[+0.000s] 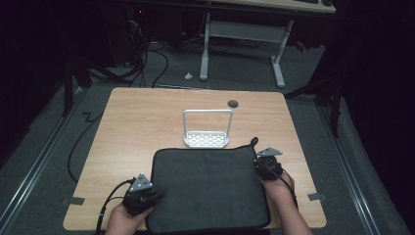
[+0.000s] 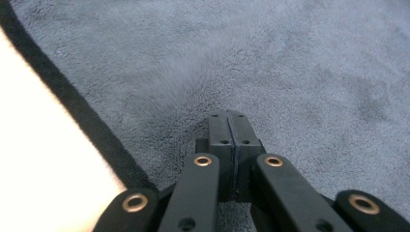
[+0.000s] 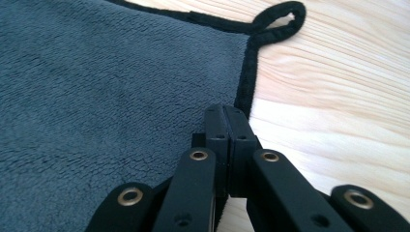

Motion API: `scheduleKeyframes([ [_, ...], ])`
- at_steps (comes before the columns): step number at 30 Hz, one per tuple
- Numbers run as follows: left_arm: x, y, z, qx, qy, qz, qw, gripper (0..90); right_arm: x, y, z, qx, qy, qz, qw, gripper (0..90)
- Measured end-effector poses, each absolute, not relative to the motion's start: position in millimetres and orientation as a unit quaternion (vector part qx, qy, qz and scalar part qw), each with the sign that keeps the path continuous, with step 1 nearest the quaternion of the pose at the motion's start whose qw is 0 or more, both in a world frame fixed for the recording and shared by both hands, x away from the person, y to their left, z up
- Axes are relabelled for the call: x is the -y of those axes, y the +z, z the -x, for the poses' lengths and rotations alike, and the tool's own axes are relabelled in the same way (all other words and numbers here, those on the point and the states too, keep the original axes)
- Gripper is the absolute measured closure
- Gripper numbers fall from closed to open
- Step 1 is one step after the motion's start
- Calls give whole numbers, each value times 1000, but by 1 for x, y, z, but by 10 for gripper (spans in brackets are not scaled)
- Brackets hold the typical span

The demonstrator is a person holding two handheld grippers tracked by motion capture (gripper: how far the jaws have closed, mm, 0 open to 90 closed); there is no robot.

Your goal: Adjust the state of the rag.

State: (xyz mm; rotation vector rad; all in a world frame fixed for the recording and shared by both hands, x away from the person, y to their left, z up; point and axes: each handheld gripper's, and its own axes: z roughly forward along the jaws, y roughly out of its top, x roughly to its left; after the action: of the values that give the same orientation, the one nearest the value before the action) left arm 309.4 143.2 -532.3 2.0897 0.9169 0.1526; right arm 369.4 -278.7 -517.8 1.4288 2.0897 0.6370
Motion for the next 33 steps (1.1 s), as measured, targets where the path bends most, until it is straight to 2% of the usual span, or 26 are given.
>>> scheduleKeyframes([
  [6, -125, -533, -314, -348, 53, -834, 424, 848, 297, -518, -369, -759, 221, -544, 280, 900],
  [8, -124, -533, -313, -349, 49, -833, 425, 815, 301, -517, -368, -756, 230, -548, 273, 828],
  [13, -133, -531, -315, -354, 65, -828, 430, 736, 298, -501, -353, -726, 290, -555, 283, 734],
  [18, -146, -527, -325, -382, 83, -809, 440, 644, 290, -503, -331, -717, 320, -545, 295, 657],
  [22, -153, -525, -342, -404, 112, -799, 432, 554, 290, -504, -321, -713, 343, -542, 284, 663],
  [26, -155, -527, -366, -424, 115, -795, 420, 498, 285, -512, -315, -722, 335, -536, 283, 661],
  [33, -152, -528, -405, -453, 123, -790, 395, 464, 286, -519, -313, -725, 334, -539, 269, 582],
])
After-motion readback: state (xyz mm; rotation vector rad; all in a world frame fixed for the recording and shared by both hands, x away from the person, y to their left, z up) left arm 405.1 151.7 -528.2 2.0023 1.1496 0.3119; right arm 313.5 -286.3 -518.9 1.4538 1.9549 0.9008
